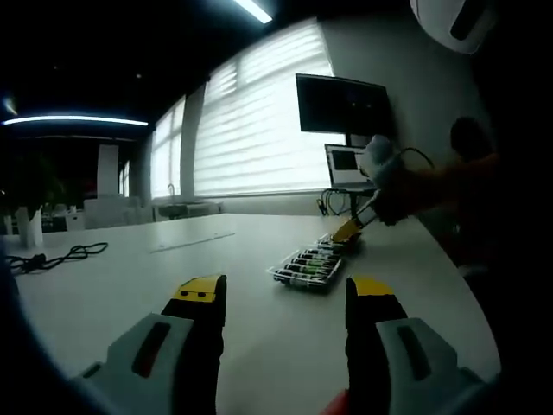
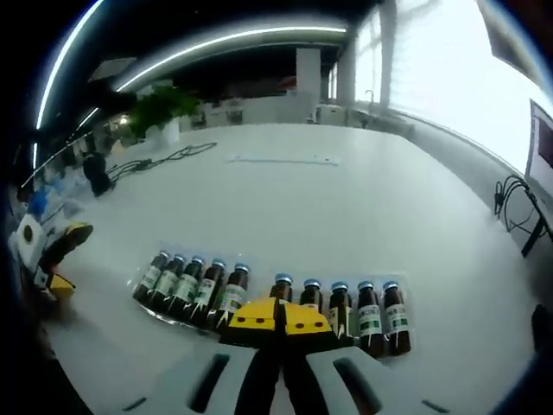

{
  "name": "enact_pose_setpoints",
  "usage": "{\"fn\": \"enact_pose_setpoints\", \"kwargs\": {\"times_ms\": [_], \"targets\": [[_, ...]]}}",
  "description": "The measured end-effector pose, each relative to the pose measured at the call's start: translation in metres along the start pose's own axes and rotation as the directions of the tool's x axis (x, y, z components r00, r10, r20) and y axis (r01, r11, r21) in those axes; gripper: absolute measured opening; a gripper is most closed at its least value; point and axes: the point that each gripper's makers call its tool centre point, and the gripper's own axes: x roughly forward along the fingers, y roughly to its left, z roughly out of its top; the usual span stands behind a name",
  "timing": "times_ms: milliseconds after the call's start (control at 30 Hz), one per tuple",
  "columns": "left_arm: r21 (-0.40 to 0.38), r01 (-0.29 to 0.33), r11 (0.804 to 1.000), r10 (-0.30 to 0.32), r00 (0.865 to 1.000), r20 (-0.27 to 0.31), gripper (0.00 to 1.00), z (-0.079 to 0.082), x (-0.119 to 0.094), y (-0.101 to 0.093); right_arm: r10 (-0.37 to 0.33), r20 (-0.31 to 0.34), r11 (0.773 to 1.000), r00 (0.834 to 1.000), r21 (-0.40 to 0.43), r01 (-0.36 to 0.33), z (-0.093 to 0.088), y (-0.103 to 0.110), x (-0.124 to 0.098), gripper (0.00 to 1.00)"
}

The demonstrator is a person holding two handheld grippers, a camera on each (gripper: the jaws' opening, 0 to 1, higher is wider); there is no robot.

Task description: Grip medicine bottles put into box

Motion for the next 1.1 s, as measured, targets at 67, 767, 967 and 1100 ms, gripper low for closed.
{"fn": "enact_pose_setpoints", "kwargs": {"times_ms": [67,767,967,1100], "targets": [[-0.001,0.0,1.0,0.0,1.0,-0.001,0.48,0.0,0.0,0.0,-0.001,0.0,1.0,1.0,-0.008,0.001,-0.001,0.0,0.0,0.0],[0.005,0.01,1.0,-0.01,1.0,-0.01,0.48,-0.001,0.001,-0.002,0.332,0.047,0.859,0.942,-0.427,-0.281,0.036,0.072,-0.002,0.34],[0.009,0.01,1.0,-0.01,1.0,-0.006,0.48,-0.001,0.0,-0.002,0.539,-0.228,0.508,0.811,-0.68,-0.529,0.027,0.112,-0.001,0.54],[0.012,0.013,1.0,-0.013,1.0,-0.004,0.48,0.0,0.0,-0.003,0.518,-0.392,0.333,0.76,-0.726,-0.602,0.019,0.118,0.014,0.57]]}}
